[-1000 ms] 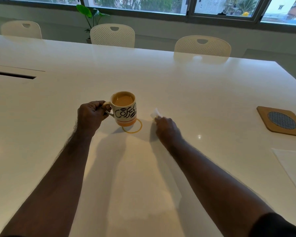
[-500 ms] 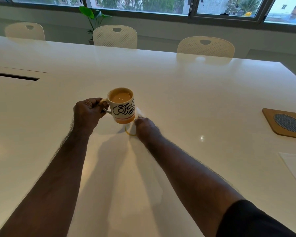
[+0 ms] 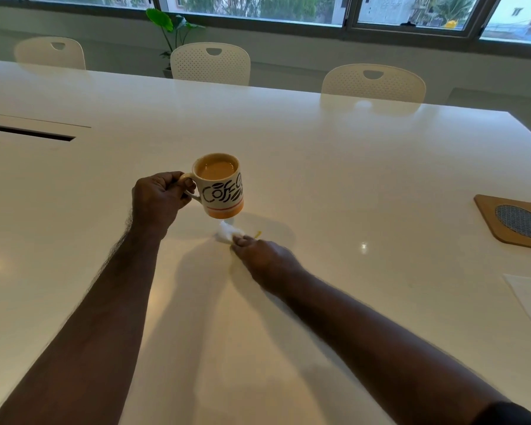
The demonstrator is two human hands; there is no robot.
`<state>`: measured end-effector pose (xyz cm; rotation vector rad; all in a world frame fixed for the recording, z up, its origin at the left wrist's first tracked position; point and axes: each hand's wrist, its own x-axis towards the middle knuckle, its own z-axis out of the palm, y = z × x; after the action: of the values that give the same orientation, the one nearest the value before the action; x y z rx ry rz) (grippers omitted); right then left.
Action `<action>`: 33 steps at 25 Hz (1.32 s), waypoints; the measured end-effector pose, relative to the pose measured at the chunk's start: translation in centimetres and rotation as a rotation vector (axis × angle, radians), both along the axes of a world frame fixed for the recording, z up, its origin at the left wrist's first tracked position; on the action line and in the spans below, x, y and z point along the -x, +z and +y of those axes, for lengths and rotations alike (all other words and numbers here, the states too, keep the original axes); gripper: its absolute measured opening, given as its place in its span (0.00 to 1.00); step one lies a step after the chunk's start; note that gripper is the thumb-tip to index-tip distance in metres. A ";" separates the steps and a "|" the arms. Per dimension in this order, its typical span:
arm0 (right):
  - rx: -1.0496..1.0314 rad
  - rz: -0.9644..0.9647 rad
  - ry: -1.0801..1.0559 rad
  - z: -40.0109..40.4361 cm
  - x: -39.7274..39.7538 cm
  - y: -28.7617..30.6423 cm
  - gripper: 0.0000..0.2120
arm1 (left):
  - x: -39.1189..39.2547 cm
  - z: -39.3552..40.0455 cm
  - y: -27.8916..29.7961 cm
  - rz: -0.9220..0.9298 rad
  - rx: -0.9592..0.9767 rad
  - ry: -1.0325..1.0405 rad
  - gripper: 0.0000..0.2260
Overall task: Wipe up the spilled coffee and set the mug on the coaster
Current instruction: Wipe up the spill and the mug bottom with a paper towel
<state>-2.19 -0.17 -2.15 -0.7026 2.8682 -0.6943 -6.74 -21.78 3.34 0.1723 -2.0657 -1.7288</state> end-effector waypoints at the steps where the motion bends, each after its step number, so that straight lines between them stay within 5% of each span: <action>1: -0.008 -0.009 -0.029 1.3 0.0 -0.2 0.20 | -0.1 0.0 0.1 0.002 -0.001 0.001 0.11; 6: 0.029 -0.123 -0.394 6.3 2.8 0.3 0.20 | -0.3 -0.2 0.2 0.006 0.000 0.002 0.10; 11: -0.017 -0.162 -0.440 3.5 5.0 1.6 0.19 | -0.2 -0.4 -0.1 -0.007 -0.014 0.009 0.07; 15: 0.028 -0.260 -0.320 -1.0 3.7 1.9 0.21 | -0.1 -0.1 -0.1 -0.005 -0.004 0.007 0.08; 24: -0.156 -0.049 0.306 -1.5 -0.1 0.7 0.20 | 0.0 0.1 0.2 0.003 -0.008 -0.004 0.11; 26: -0.017 -0.068 0.077 1.5 0.5 0.8 0.17 | 0.1 -0.1 0.1 0.003 -0.014 -0.004 0.11; 31: -0.192 0.033 -0.273 8.3 3.8 3.0 0.16 | 0.2 -0.1 -0.1 -0.002 -0.019 0.016 0.07; 33: -0.008 -0.015 -0.395 9.0 5.3 3.5 0.19 | 0.1 0.0 0.0 -0.001 -0.034 0.011 0.07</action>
<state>-7.48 8.82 1.34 -0.1229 3.0221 -0.7239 -6.89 -21.79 3.39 0.1946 -2.0335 -1.7582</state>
